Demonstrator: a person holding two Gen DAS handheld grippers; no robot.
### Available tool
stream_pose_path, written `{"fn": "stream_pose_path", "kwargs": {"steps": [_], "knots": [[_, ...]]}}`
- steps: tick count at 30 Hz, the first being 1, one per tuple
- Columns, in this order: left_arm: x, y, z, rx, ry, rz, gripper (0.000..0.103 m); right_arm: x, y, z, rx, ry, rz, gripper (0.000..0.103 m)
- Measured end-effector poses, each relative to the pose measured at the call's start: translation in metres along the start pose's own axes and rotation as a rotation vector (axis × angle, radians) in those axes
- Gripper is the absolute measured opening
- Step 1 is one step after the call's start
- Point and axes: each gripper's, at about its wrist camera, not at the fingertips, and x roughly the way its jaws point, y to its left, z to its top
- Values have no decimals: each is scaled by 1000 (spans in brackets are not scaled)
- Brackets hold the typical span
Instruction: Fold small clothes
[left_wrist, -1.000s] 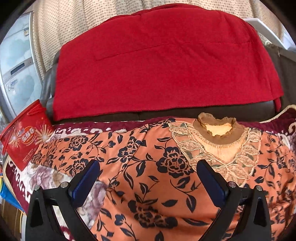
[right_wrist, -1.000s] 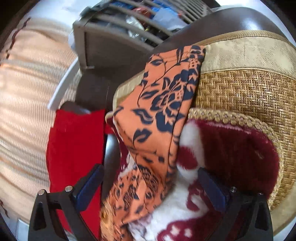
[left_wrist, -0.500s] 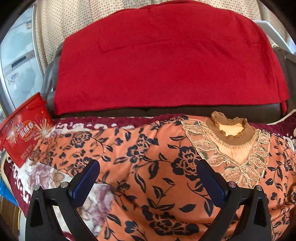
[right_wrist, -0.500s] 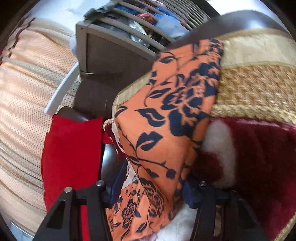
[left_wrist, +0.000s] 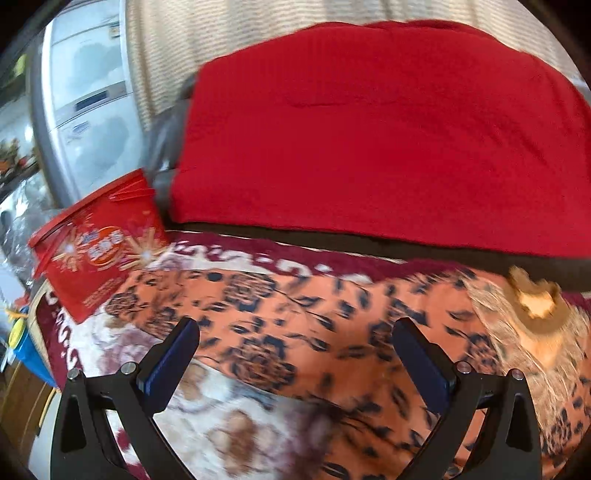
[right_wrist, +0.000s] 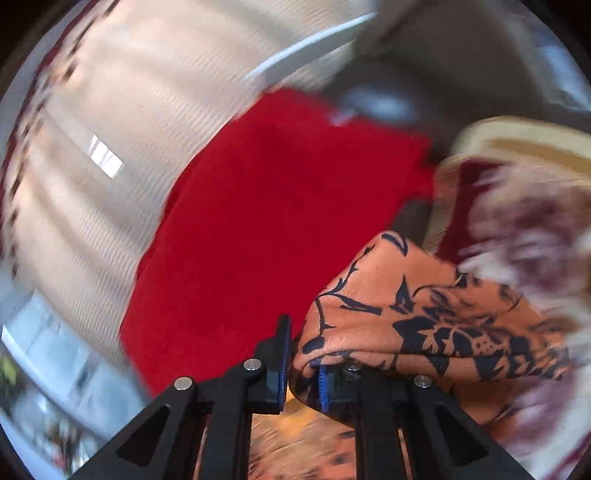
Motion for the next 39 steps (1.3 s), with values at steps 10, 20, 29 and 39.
{"fn": "stream_pose_path", "kwargs": {"steps": [10, 20, 29, 39], "knots": [[7, 67, 15, -157, -5, 48, 103, 167, 126, -186, -286, 733, 138, 29], [-2, 25, 7, -44, -13, -23, 103, 119, 32, -158, 14, 661, 246, 89], [5, 21, 11, -25, -1, -9, 103, 149, 21, -142, 358, 633, 311, 88], [15, 82, 20, -179, 12, 84, 103, 137, 144, -122, -17, 568, 525, 88]]}}
